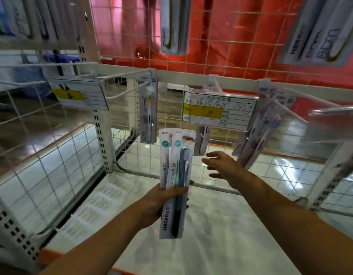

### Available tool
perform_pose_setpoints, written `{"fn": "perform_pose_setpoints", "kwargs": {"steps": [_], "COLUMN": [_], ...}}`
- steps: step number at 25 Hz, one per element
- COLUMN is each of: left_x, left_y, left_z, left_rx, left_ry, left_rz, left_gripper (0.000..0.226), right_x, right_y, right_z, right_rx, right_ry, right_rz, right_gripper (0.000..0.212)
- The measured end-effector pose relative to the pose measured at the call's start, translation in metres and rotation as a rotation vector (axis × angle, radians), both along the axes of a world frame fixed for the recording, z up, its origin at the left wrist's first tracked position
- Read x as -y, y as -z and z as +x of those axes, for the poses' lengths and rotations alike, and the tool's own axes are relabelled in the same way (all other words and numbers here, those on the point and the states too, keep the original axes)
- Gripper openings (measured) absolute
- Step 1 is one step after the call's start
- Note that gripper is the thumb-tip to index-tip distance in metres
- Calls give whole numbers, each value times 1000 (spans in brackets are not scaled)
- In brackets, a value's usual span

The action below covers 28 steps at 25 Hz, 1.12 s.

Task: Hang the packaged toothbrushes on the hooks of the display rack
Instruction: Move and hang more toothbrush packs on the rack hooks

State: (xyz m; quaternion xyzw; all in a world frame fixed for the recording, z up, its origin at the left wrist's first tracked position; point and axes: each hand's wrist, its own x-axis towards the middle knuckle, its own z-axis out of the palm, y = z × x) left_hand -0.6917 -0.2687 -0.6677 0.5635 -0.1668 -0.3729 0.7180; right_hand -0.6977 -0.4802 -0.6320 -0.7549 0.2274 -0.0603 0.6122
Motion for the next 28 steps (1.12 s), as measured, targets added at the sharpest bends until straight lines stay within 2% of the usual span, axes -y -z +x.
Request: {"fn": "perform_pose_setpoints", "kwargs": {"steps": [4,8,11,13,14,17,19,22,28], "left_x": [-2,8,22,30,33,40,42,42,40], "left_y": [4,4,7,9,10,6,4,4,9], "left_z": [5,7,4,1,-1,-5,-8,-13,-10], "left_rx": [-47,-51,-31,-26,-24,-21,-24,-35,-29], "left_ry": [-5,-1,27,39,48,73,69,54,60], "left_rz": [-3,30,70,75,64,4,-2,10,19], "left_gripper": [25,25,47,67,66,37,30,25,41], "right_x": [-3,19,53,74,82,89,83,73,66], "right_y": [9,26,27,18,10,-17,-28,-29,-27], "right_z": [-5,-45,-72,-75,-73,-62,-55,-44,-40], "right_rx": [-65,-207,-285,-192,-101,135,190,237,371], "right_ry": [-22,-21,72,194,237,177,136,145,185], "right_rz": [-23,27,10,15,47,148,151,168,243], "right_gripper": [38,40,48,56,59,49,41,42,33]}}
